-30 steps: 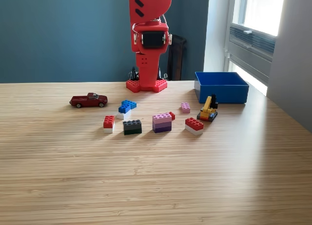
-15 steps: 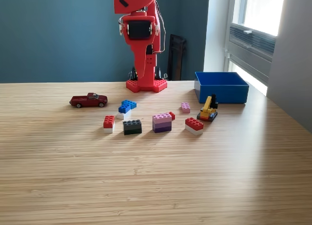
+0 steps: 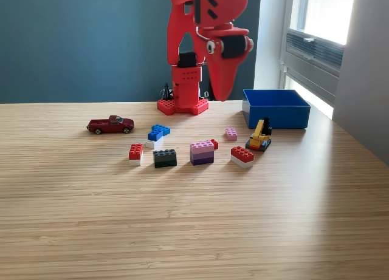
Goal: Grasp a lego block and put it in the bin.
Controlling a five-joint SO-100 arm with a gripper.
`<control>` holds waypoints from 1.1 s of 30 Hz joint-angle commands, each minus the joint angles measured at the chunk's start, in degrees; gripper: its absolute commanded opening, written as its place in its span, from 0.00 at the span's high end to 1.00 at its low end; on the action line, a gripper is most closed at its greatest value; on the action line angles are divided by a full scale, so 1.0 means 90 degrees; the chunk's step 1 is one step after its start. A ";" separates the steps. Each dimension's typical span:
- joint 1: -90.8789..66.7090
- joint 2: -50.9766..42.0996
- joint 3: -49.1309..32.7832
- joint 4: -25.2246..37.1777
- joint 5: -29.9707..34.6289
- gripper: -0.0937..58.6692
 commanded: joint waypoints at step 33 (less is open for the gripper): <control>-0.2080 0.0244 0.2373 -0.2178 -0.1602 0.41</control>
